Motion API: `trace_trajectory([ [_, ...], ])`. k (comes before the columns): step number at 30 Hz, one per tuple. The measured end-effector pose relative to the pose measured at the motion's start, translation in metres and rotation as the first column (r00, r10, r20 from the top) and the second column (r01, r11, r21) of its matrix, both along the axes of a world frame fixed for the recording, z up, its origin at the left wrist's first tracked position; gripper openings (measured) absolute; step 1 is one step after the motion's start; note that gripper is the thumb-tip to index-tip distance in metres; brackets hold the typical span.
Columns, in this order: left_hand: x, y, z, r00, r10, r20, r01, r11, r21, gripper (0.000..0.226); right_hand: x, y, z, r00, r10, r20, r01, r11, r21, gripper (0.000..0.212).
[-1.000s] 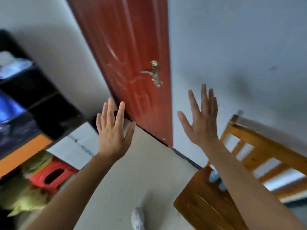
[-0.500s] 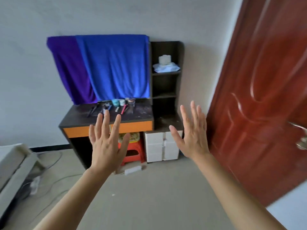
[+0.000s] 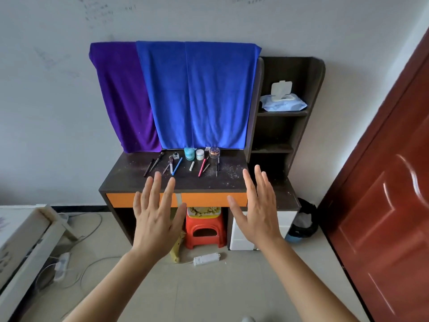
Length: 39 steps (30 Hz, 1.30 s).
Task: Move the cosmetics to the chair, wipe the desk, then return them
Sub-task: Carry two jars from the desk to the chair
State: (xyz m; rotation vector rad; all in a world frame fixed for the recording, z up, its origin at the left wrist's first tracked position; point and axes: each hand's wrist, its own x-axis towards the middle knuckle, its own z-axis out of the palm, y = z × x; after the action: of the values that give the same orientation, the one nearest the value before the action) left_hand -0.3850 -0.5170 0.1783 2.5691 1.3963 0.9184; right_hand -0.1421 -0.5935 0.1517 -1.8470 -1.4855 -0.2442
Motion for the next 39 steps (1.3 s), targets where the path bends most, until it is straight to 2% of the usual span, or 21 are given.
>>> trace_trajectory([
  [6,0.080,0.113,-0.024,0.999,0.000,-0.046,-0.002,0.999,-0.049,0.071,0.081,0.116,-0.026,0.999,0.033,-0.040,-0.034,0.999,-0.042,0.075],
  [12,0.153,0.226,-0.004,0.998,0.038,-0.044,-0.042,0.993,-0.113,0.074,0.145,0.236,-0.011,0.994,0.101,-0.050,-0.105,0.991,-0.077,0.076],
  [15,0.168,0.275,0.001,0.998,0.063,-0.010,-0.063,0.991,-0.117,0.072,0.159,0.289,-0.004,0.993,0.101,-0.059,-0.106,0.990,-0.089,0.077],
  [21,0.163,0.378,-0.026,0.998,0.052,-0.036,-0.057,0.987,-0.153,0.075,0.158,0.391,-0.019,0.992,0.113,-0.060,-0.121,0.980,-0.155,0.076],
  [30,0.150,0.522,-0.086,0.990,-0.094,-0.102,0.057,0.946,-0.318,0.074,0.144,0.501,-0.062,0.990,-0.063,-0.126,0.024,0.957,-0.290,0.071],
  [33,0.158,0.556,-0.109,0.985,-0.134,-0.108,0.083,0.919,-0.386,0.073,0.145,0.526,-0.088,0.967,-0.155,-0.200,0.082,0.940,-0.331,0.071],
  [39,0.182,0.579,-0.173,0.992,-0.083,-0.099,0.010,0.816,-0.578,0.074,0.159,0.543,-0.156,0.939,-0.218,-0.267,0.065,0.873,-0.484,0.078],
])
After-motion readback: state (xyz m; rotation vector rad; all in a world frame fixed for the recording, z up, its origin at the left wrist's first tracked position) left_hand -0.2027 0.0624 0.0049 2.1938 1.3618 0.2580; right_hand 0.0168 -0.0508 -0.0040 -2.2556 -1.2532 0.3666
